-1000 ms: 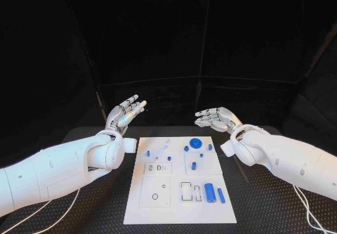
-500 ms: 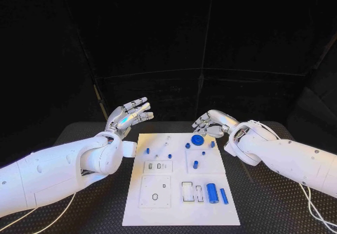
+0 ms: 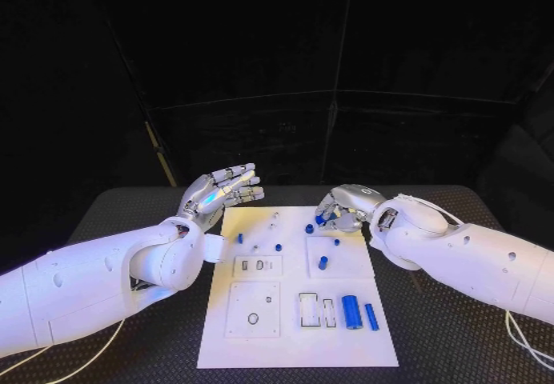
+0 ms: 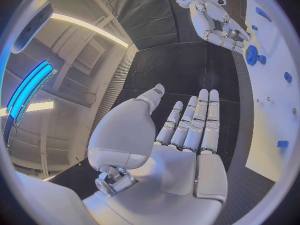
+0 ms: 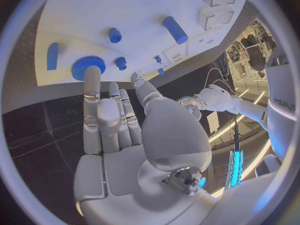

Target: Assemble the parts on the task board

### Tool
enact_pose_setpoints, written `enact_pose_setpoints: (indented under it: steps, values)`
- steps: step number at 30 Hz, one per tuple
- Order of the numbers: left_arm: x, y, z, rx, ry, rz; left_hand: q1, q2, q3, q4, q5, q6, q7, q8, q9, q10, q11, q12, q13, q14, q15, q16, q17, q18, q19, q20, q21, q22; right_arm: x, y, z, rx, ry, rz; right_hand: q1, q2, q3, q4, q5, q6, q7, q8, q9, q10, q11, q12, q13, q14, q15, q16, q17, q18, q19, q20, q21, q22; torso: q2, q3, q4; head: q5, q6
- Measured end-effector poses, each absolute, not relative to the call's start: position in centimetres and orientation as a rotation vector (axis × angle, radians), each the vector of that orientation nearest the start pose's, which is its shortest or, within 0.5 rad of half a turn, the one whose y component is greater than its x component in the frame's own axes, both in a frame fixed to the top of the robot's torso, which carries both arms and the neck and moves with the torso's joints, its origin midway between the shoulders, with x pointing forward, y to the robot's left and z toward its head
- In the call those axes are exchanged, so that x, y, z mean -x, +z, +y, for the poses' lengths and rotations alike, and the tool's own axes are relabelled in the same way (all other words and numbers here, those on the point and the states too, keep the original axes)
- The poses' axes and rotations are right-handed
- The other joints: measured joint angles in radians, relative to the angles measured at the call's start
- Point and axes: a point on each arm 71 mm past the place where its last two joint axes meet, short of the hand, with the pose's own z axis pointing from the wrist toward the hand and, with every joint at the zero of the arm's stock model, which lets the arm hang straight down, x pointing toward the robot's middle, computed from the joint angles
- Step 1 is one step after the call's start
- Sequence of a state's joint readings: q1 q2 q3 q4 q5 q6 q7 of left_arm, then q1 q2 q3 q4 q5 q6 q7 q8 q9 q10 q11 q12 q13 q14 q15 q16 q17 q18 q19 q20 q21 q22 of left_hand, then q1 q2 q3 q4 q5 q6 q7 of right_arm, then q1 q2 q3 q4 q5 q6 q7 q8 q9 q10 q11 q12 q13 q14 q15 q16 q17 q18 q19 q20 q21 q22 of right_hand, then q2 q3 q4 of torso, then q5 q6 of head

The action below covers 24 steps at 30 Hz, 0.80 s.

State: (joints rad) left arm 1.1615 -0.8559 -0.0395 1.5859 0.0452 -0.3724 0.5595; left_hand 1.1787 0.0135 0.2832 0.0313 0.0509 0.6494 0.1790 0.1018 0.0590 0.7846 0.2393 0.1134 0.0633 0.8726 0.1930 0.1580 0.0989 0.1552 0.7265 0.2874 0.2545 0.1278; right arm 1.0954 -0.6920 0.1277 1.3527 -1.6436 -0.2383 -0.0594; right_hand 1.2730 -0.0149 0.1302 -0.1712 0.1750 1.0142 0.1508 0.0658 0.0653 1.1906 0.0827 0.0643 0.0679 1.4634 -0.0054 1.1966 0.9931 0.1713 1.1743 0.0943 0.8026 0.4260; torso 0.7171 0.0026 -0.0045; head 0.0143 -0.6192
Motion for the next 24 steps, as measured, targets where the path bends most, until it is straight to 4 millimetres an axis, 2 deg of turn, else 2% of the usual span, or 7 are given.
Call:
enact_pose_setpoints:
  steps: [4,11,13,18,24]
  values:
    - [-47.3,-18.2,20.3,1.112,-1.619,1.272,0.0,0.0,0.0,0.0,0.0,0.003,0.003,0.0,0.0,0.0,0.0,0.0,0.0,0.001,-0.001,0.0,0.0,0.0,0.0,0.0,0.0,0.0,-51.4,-19.1,-16.5,0.289,0.596,1.625,0.006,-0.006,0.005,0.009,0.0,-0.001,-0.001,0.0,0.0,-0.001,0.001,0.0,0.0,0.0,0.0,0.053,0.061,0.0,-0.011,0.002,0.033,0.022,0.012,-0.0006,-0.0003,-0.001,0.001]
    - [-47.3,-18.2,20.2,1.112,-1.628,1.277,0.0,0.0,0.0,0.0,0.0,0.01,0.003,0.0,0.0,0.002,-0.002,0.0,0.0,0.005,-0.002,0.0,0.0,0.0,0.0,0.0,0.0,0.0,-51.4,-19.1,-16.0,0.318,0.569,1.626,0.011,-0.011,0.014,0.018,0.007,-0.004,-0.004,0.0,0.0,-0.008,0.001,0.0,0.001,0.0,0.0,0.092,0.106,0.0,-0.017,0.004,0.065,0.046,0.025,-0.0012,0.0021,-0.002,0.003]
    - [-47.3,-18.2,20.2,1.112,-1.629,1.278,0.0,0.0,0.0,0.0,0.0,0.01,0.003,0.0,0.0,0.004,-0.004,0.0,0.0,0.007,0.0,0.0,0.0,0.0,0.0,0.0,0.0,0.0,-51.4,-19.1,-15.9,0.324,0.565,1.623,0.011,-0.011,0.016,0.02,0.011,-0.008,-0.001,0.0,0.0,-0.008,0.001,0.0,0.001,0.0,0.0,0.102,0.117,0.0,-0.017,0.004,0.078,0.061,0.029,-0.0014,0.0028,-0.003,0.002]
    - [-47.3,-18.2,20.1,1.112,-1.632,1.28,0.0,0.0,0.0,0.0,0.0,0.014,0.007,0.0,0.001,0.004,-0.004,0.0,0.0,0.007,0.0,0.0,0.0,0.0,0.003,-0.003,0.0,0.0,-51.3,-19.0,-15.6,0.338,0.559,1.613,0.011,-0.011,0.028,0.032,0.017,-0.011,-0.004,0.0,0.0,-0.001,-0.006,0.0,0.003,0.0,0.0,0.137,0.161,0.0,-0.017,0.004,0.126,0.115,0.033,-0.0013,0.0033,-0.003,0.001]
    - [-47.3,-18.2,20.2,1.112,-1.632,1.28,0.0,0.0,0.0,0.0,0.0,0.014,0.007,0.0,0.001,0.004,-0.004,0.0,0.0,0.007,0.0,0.0,0.0,0.0,0.003,-0.003,0.0,0.0,-51.3,-19.0,-15.3,0.347,0.555,1.607,0.011,-0.011,0.039,0.043,0.017,-0.011,-0.004,0.0,0.0,0.007,-0.006,0.0,0.003,0.0,0.0,0.153,0.184,0.0,-0.017,0.004,0.15,0.142,0.037,-0.0014,0.0039,-0.003,0.002]
